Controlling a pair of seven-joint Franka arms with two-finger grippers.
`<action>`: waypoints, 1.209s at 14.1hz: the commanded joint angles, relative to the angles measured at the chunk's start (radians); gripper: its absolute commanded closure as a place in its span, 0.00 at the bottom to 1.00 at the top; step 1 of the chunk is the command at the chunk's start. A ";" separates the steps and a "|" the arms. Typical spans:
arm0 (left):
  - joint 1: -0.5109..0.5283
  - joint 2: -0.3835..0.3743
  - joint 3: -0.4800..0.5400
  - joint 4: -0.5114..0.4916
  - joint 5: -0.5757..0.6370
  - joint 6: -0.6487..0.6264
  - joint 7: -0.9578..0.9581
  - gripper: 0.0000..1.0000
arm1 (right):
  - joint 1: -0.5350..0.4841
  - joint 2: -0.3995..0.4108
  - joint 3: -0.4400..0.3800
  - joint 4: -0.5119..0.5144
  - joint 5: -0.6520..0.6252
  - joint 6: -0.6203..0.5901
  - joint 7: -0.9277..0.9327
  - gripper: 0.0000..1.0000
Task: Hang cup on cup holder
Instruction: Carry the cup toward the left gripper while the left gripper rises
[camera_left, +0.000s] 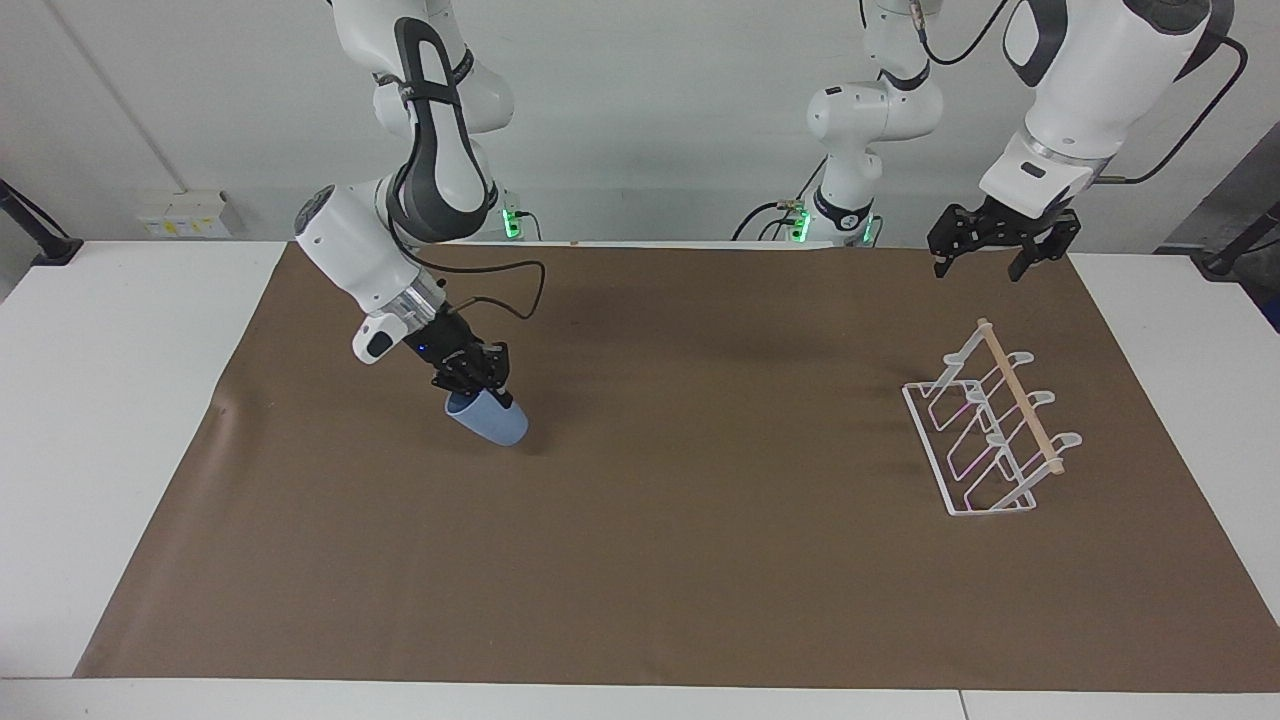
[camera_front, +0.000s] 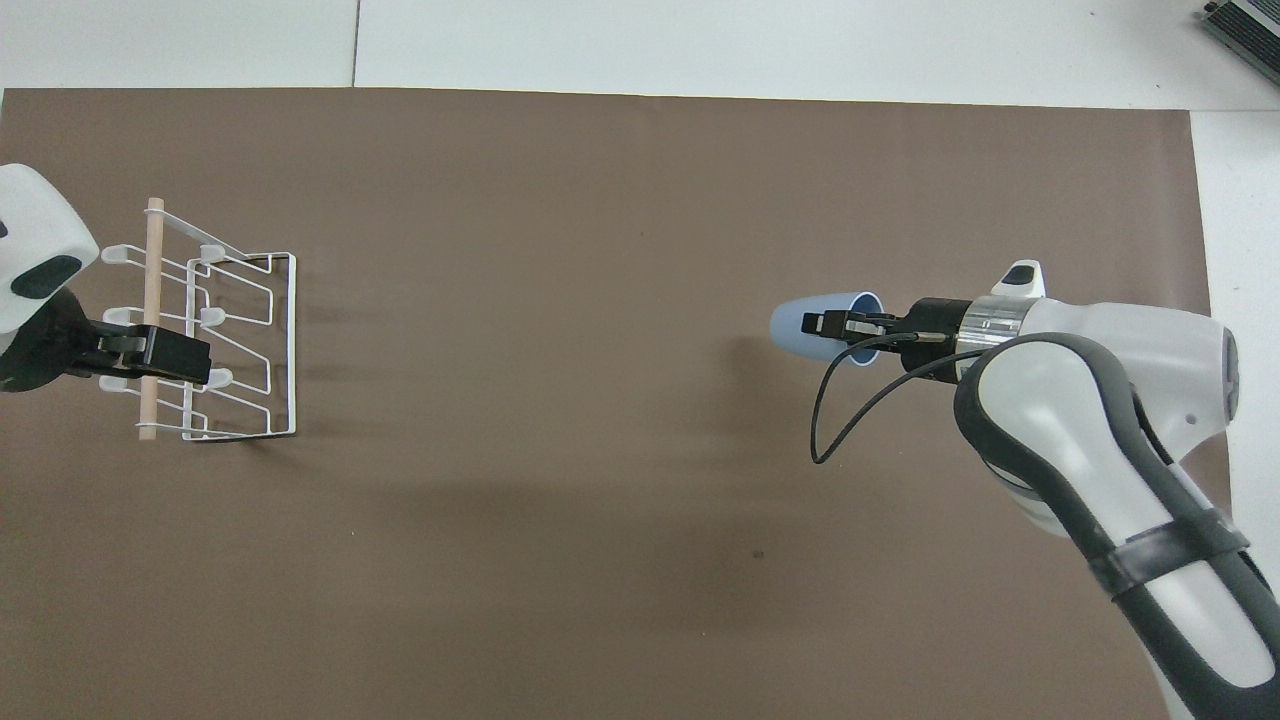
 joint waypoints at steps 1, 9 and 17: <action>0.029 -0.041 -0.001 -0.063 -0.090 0.051 -0.108 0.00 | -0.012 0.012 0.085 0.052 0.277 -0.028 -0.067 1.00; 0.032 -0.129 0.001 -0.266 -0.512 0.221 -0.780 0.00 | -0.010 -0.004 0.309 0.106 1.032 -0.015 -0.193 1.00; 0.012 -0.124 -0.005 -0.272 -0.808 0.398 -0.988 0.00 | -0.003 0.003 0.465 0.146 1.172 0.120 -0.239 1.00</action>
